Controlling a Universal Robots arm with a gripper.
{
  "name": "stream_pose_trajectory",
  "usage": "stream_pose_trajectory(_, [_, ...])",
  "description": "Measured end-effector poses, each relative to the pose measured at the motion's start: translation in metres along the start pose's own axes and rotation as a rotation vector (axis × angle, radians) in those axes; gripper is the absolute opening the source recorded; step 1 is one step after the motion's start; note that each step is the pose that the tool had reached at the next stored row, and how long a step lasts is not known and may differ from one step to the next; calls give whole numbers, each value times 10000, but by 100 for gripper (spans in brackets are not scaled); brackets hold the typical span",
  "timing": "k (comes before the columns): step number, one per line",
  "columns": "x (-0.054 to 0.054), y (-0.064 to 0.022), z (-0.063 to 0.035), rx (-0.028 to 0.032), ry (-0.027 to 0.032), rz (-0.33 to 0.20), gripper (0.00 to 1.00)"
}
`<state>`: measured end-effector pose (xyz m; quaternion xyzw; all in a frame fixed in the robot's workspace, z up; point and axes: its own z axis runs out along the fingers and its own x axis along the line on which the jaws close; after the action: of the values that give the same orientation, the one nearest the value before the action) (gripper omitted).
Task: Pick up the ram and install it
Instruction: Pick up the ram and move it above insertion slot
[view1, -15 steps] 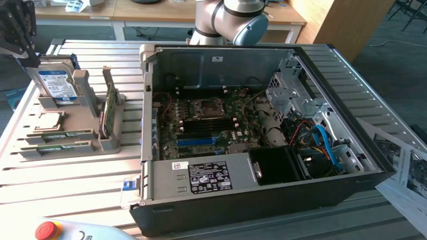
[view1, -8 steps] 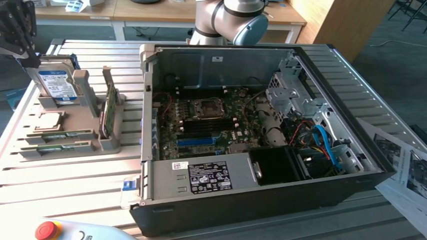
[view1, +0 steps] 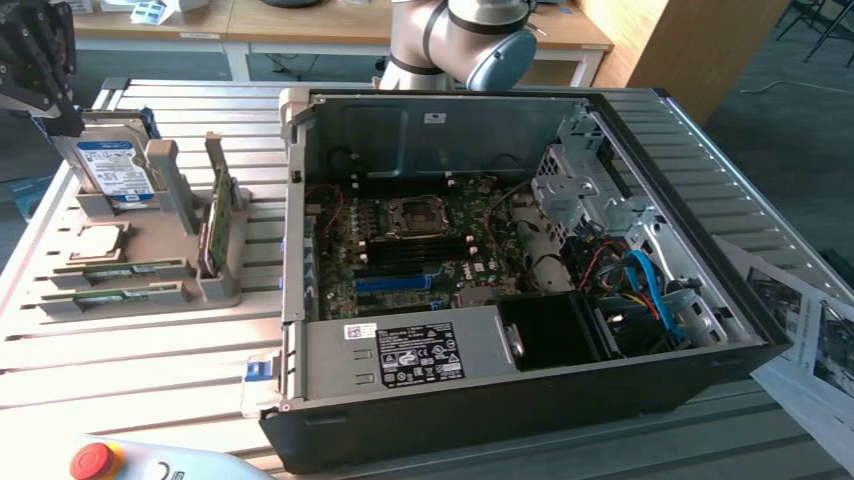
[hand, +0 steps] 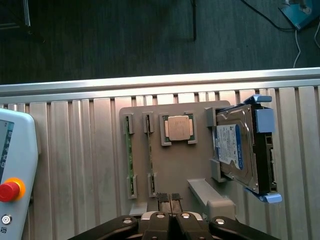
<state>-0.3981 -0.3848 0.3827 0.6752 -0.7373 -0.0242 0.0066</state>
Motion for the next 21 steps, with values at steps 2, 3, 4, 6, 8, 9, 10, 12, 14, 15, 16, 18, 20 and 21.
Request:
stream_pose_trajectory(2, [0, -1, -1, -1, 0, -2, 10])
stream_pose_trajectory(3, [0, -2, 0, 0, 0, -3, 10])
stream_pose_trajectory(4, [0, -2, 0, 0, 0, -6, 10])
stream_pose_trajectory(6, [0, -2, 0, -1, 1, -53, 10])
stream_pose_trajectory(8, [0, -2, 0, -3, 6, -152, 10])
stream_pose_trajectory(9, [1, -2, 0, -4, 8, -208, 10])
stream_pose_trajectory(10, [1, -2, 0, -5, 11, -273, 10])
stream_pose_trajectory(12, [1, -2, 0, -8, 17, -391, 10])
stream_pose_trajectory(14, [0, -2, 0, -11, 22, -488, 10])
stream_pose_trajectory(15, [0, -2, 0, -11, 22, -523, 10])
stream_pose_trajectory(16, [0, -2, 0, -12, 24, -555, 10])
stream_pose_trajectory(18, [0, -2, 0, -13, 25, -566, 10])
stream_pose_trajectory(20, [0, -2, 0, -13, 25, -567, 10])
stream_pose_trajectory(21, [0, -2, 3, -12, 24, -567, 10])
